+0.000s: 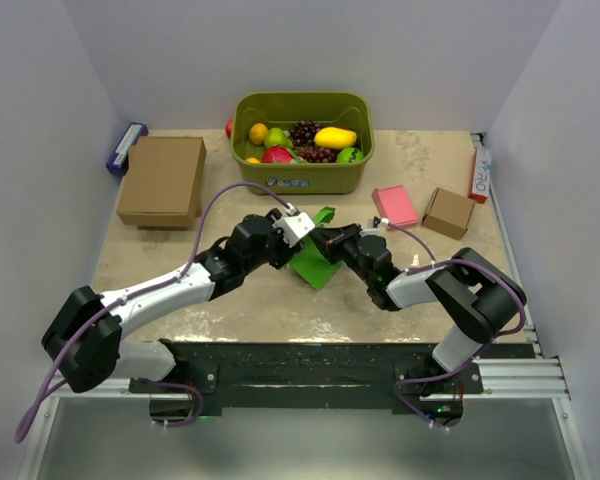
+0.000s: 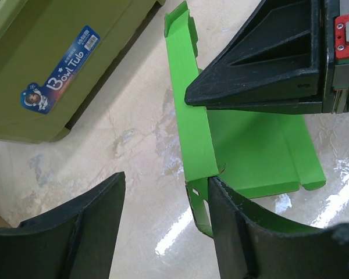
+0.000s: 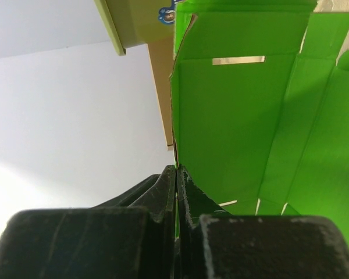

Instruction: Fold the paper box

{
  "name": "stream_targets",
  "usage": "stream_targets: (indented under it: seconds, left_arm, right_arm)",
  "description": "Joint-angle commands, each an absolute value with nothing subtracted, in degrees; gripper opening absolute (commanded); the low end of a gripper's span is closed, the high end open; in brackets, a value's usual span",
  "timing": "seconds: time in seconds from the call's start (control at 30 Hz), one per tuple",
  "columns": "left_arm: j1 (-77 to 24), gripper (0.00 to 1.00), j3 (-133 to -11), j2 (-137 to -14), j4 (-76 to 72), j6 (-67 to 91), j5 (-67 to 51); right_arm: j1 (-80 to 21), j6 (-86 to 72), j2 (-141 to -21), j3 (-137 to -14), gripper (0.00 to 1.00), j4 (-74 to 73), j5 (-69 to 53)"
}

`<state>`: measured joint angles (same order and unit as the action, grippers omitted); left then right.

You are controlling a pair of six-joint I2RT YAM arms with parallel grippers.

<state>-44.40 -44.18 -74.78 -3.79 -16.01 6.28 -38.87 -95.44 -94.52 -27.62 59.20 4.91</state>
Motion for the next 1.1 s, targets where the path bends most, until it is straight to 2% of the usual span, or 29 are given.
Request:
stream_targets:
  seconds: [0.0, 0.23, 0.43, 0.6, 0.9, 0.97, 1.07]
  left_arm:
    - [-45.35, 0.63, -44.12, -75.58, -10.19, -18.81, 9.58]
    - [-48.86, 0.59, -43.42, -78.13, -14.84, -21.35, 13.18]
    - [-54.65, 0.59, -38.42, -79.72, -23.53, -26.00, 25.37]
    - [-56.07, 0.60, -36.12, -79.80, -28.56, -29.35, 29.35]
    - [-56.16, 0.47, -36.38, -81.74, -32.61, -33.48, 29.45]
    - [-56.25, 0.47, -37.09, -82.00, -32.26, -33.49, 27.96]
    - [-56.25, 0.55, -39.19, -82.09, -29.01, -31.12, 26.98]
  right_arm:
    - [-39.11, -96.24, -94.66, -27.16, 0.00, 63.81, 3.43]
    - [-39.11, -96.50, -93.61, -26.89, 0.00, 63.19, 3.69]
    - [-39.11, -96.68, -93.16, -26.72, 0.00, 62.84, 3.96]
    - [-39.11, -97.12, -93.69, -26.89, 0.00, 63.63, 3.43]
    - [-39.11, -97.03, -94.22, -26.63, 0.00, 65.30, 2.99]
    - [-39.11, -97.03, -94.13, -26.72, 0.00, 65.21, 2.90]
    - [-39.11, -96.94, -94.22, -26.54, 0.00, 65.21, 3.25]
